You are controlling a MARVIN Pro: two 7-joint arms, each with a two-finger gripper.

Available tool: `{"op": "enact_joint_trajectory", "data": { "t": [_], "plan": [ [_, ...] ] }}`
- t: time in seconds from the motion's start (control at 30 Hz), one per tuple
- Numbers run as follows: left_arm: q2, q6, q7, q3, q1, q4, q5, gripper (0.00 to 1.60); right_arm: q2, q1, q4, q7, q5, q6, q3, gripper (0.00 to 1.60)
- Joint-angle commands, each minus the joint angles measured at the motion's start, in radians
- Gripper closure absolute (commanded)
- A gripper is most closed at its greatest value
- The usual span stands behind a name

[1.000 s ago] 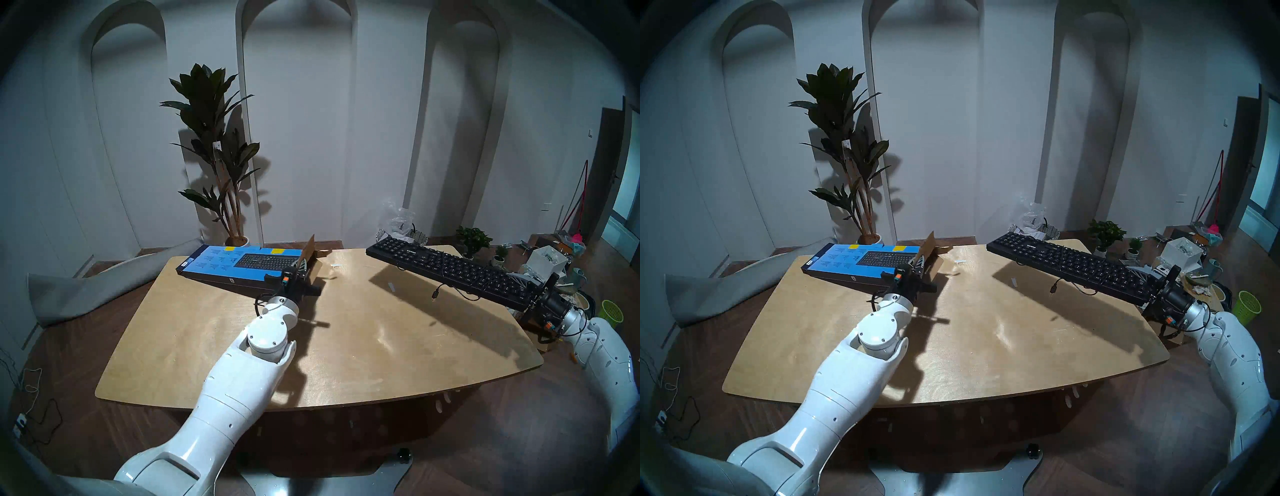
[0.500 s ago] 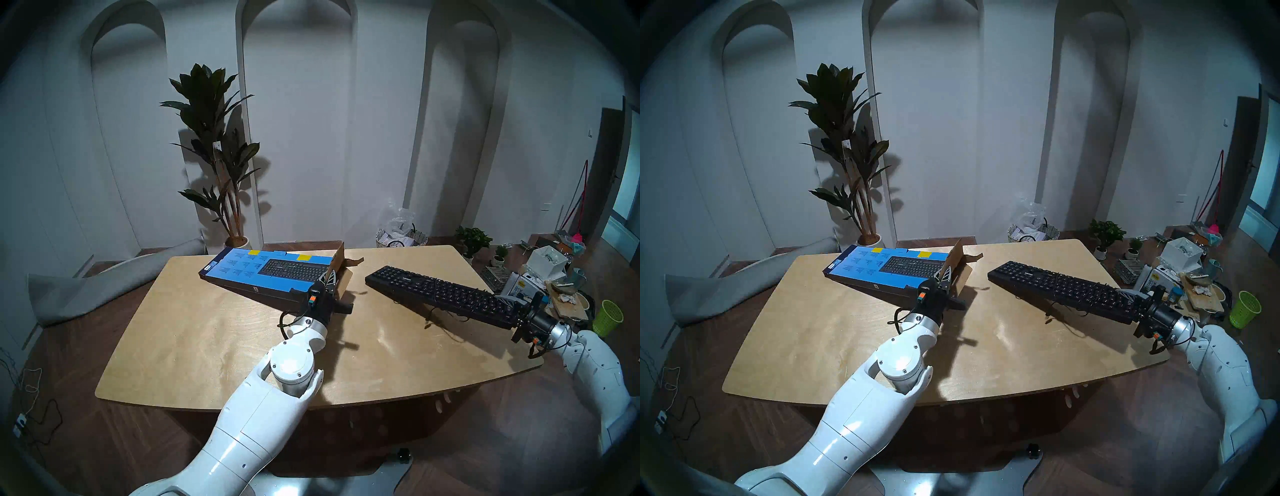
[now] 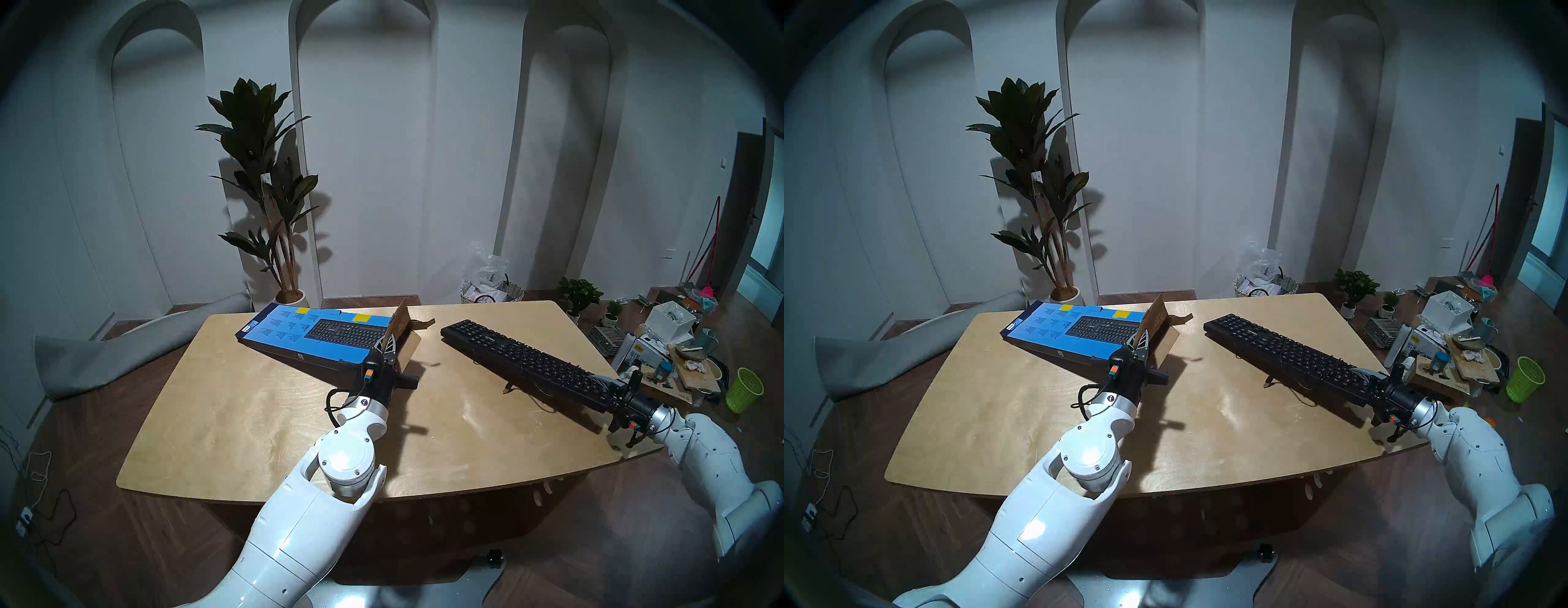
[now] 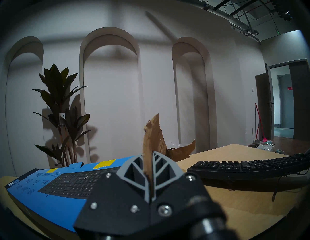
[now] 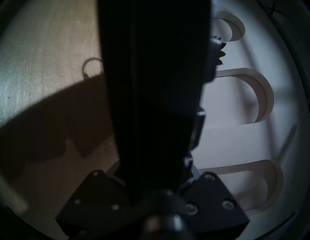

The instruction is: Unwrap the new keyboard and set the wrapping aside

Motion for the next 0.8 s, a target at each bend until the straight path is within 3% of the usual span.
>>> {"op": "enact_joint_trajectory", "data": {
  "t": [0.0,0.07,0.17,0.2,0.23,0.47,0.77],
  "plan": [
    [0.003,0.028,0.017,-0.002,0.015,-0.076,0.009,1.60,0.023,0.112,0.055,0.035,-0.031,-0.017,-0.022,1.56],
    [0.001,0.043,0.017,-0.005,0.016,-0.090,0.003,1.60,0.041,0.138,0.079,0.054,-0.043,-0.017,-0.037,1.14],
    [0.001,0.054,0.014,-0.008,0.015,-0.117,-0.005,1.60,0.085,0.154,0.086,0.092,-0.064,-0.017,-0.057,1.12],
    [0.002,0.062,0.013,-0.010,0.015,-0.125,-0.007,1.60,0.096,0.163,0.089,0.104,-0.070,-0.017,-0.064,0.37],
    [-0.001,0.067,0.012,-0.012,0.013,-0.131,-0.012,1.60,0.109,0.168,0.089,0.123,-0.075,-0.017,-0.072,0.00],
    [0.000,0.105,0.002,-0.019,0.000,-0.167,-0.032,1.60,0.158,0.218,0.062,0.249,-0.113,-0.017,-0.143,0.00],
    [0.001,0.142,-0.017,-0.032,-0.004,-0.183,-0.064,1.60,0.142,0.308,0.059,0.419,-0.128,-0.017,-0.207,0.00]
  ]
}}
